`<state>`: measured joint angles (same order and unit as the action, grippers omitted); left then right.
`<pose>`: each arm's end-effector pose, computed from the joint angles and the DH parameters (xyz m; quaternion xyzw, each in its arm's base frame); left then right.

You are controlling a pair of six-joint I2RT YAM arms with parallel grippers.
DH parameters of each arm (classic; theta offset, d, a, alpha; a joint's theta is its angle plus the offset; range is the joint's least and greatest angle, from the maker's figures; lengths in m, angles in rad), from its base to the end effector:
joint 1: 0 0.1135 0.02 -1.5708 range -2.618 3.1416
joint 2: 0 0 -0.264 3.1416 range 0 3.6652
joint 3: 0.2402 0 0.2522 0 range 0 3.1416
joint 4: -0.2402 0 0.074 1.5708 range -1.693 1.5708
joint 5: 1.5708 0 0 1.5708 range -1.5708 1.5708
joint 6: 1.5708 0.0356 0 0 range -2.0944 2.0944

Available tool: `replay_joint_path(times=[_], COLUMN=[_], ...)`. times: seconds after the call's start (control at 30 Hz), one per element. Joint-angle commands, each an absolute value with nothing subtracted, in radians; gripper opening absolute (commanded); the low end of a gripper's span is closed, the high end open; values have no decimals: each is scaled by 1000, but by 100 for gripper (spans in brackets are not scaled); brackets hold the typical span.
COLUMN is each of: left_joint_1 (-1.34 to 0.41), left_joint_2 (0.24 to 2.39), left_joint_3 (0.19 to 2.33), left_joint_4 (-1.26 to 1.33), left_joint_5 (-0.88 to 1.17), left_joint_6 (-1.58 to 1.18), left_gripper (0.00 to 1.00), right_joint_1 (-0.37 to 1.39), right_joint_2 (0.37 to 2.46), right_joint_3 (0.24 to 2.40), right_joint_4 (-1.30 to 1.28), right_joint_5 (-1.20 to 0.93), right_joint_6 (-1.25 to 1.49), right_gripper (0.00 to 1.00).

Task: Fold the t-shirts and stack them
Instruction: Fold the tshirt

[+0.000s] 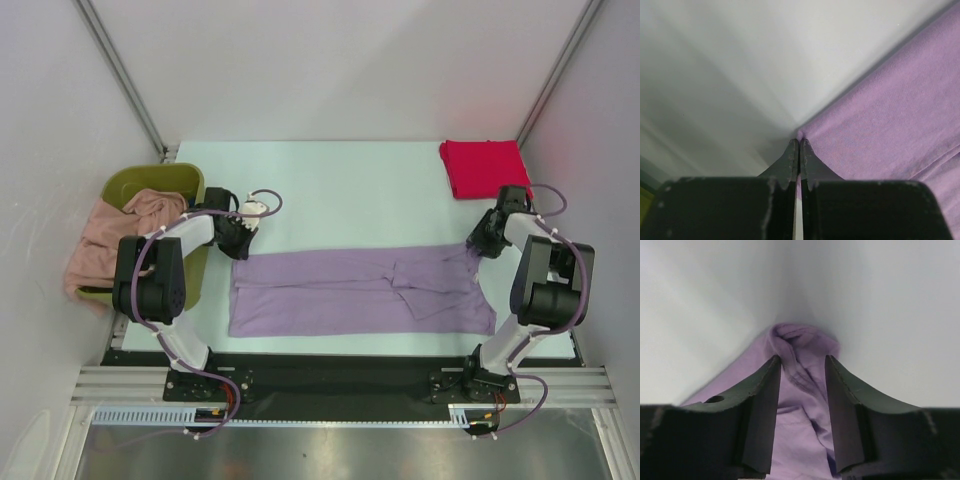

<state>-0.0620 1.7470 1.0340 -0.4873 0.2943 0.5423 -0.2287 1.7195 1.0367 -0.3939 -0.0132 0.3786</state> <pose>0.3287 -0.0308 0.1578 0.3151 0.9202 -0.0966 0.2112 0.3303 -0.0764 0.1701 0.2884 0.9257 0.0247 0.2434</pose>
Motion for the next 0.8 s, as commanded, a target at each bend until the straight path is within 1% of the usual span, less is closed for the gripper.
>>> replay_joint_path(times=[0.0, 0.07, 0.13, 0.17, 0.27, 0.3, 0.33, 0.47, 0.57, 0.77], left_joint_1=[-40, -40, -40, -40, -40, -40, -40, -40, -40, -40], left_joint_2=[1758, 1753, 1750, 1747, 1736, 1736, 1735, 1735, 1743, 1758], left_joint_3=[999, 999, 997, 994, 989, 989, 991, 1002, 1012, 1020], left_joint_4=[-543, -541, -542, -535, -531, -535, -534, -528, -528, -522], left_joint_5=[255, 239, 233, 233, 253, 258, 262, 267, 287, 319], left_joint_6=[577, 575, 568, 561, 546, 543, 538, 517, 511, 506], left_gripper=[1, 6, 8, 8, 8, 9, 9, 9, 10, 9], right_joint_1=[-245, -270, -294, -325, -392, -403, -410, -413, -413, -411], right_joint_2=[1642, 1614, 1550, 1516, 1373, 1338, 1266, 1148, 1134, 1193], right_joint_3=[1107, 1103, 1068, 1016, 913, 847, 819, 703, 635, 585], right_joint_4=[-530, -653, -712, -739, -739, -736, -739, -755, -747, -689], right_joint_5=[104, 167, 193, 187, 129, 127, 132, 132, 114, 146], right_joint_6=[444, 491, 573, 604, 705, 730, 765, 924, 982, 1066], right_gripper=[46, 48, 48, 49, 47, 47, 47, 48, 47, 47])
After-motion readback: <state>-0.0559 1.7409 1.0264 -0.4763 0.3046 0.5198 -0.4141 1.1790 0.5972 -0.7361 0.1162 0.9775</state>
